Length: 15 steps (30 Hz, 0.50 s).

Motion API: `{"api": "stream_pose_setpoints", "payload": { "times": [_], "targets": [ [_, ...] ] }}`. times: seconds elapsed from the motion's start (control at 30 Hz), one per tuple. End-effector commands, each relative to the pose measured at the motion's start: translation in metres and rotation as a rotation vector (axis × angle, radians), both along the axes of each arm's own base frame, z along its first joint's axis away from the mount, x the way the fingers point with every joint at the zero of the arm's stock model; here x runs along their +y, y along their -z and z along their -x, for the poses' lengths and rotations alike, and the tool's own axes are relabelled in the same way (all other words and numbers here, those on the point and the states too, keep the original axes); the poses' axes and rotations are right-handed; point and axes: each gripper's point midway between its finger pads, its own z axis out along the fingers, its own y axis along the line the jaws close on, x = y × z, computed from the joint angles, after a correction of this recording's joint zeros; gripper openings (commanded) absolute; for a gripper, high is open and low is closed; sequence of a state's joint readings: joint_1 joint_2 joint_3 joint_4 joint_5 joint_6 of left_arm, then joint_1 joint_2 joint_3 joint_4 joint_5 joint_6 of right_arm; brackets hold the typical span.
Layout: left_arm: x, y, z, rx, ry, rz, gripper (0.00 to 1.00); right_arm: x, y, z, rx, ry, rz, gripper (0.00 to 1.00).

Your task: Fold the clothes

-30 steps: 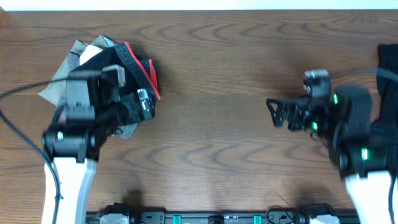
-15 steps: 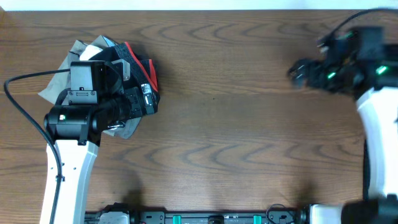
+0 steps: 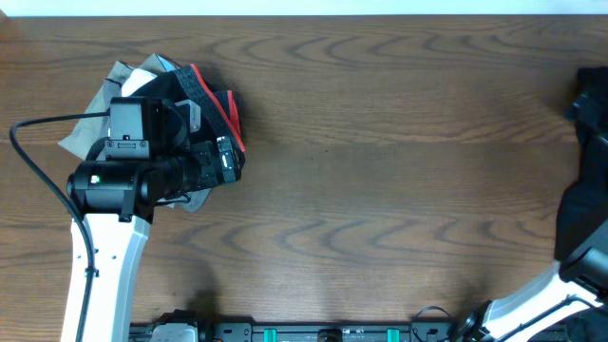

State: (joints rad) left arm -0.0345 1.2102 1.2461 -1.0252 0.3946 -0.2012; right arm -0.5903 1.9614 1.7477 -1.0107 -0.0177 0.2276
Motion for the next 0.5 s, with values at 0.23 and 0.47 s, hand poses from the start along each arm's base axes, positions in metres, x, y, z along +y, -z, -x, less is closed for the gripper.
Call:
{"api": "stream_pose_setpoints", "payload": {
  "times": [0.23, 0.47],
  "targets": [
    [-0.002, -0.006, 0.0, -0.02, 0.026, 0.001, 0.98, -0.096, 0.003, 0.055, -0.015, 0.315, 0.057, 0.82],
    [-0.002, -0.006, 0.001, -0.016, 0.026, 0.001, 0.98, -0.097, 0.036, 0.06, 0.029, 0.323, -0.016, 0.82]
  ]
}}
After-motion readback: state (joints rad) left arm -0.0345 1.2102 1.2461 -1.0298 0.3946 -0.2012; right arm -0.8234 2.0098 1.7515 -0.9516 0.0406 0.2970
